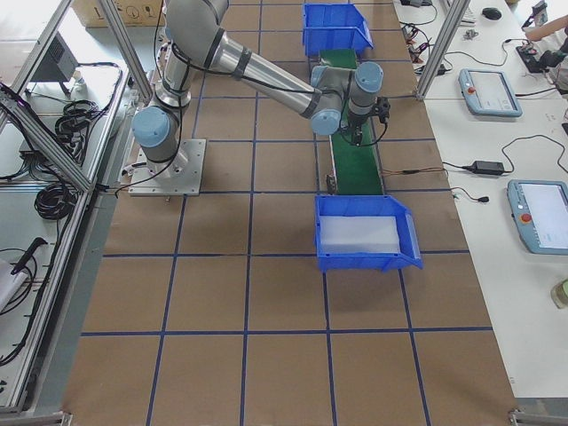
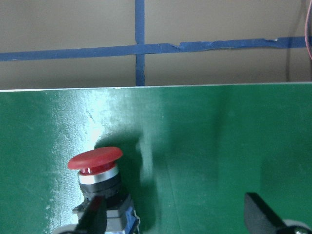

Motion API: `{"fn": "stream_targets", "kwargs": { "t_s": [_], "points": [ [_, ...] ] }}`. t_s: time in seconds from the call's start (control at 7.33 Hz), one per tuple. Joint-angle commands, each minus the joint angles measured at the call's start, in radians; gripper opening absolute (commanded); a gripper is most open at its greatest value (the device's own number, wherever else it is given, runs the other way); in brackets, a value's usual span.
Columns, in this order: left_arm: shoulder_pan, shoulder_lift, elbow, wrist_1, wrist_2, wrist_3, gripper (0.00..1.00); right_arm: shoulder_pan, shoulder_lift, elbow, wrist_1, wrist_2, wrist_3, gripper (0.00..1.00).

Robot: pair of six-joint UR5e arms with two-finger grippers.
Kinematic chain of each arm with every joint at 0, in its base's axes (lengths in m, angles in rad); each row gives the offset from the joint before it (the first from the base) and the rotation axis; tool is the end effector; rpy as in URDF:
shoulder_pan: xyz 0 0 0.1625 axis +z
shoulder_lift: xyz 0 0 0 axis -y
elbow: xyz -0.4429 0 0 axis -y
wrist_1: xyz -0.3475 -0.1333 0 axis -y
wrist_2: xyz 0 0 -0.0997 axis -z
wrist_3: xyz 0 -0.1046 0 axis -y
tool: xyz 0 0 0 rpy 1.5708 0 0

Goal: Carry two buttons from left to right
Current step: 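Lower the right gripper and grasp the red button on the conveyor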

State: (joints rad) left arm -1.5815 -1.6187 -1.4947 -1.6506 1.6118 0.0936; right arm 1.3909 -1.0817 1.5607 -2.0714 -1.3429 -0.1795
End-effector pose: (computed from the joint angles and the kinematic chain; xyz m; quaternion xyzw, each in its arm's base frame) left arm -0.1340 -0.4613 0.5052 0.0526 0.9981 0.0266 0.0194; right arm 0.0438 -0.6365 0.2936 -0.0010 0.9935 -0.0309 0.1099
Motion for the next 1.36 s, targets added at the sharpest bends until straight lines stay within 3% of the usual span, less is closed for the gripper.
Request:
{"fn": "stream_targets", "kwargs": {
  "t_s": [0.0, 1.23],
  "points": [
    [0.000, 0.000, -0.001, 0.000, 0.000, 0.000, 1.00, -0.001, -0.001, -0.001, 0.007, 0.001, 0.000, 1.00],
    [0.000, 0.000, -0.001, 0.000, 0.002, 0.002, 1.00, -0.001, -0.037, 0.068, 0.040, -0.021, 0.000, 1.00]
  ]
}}
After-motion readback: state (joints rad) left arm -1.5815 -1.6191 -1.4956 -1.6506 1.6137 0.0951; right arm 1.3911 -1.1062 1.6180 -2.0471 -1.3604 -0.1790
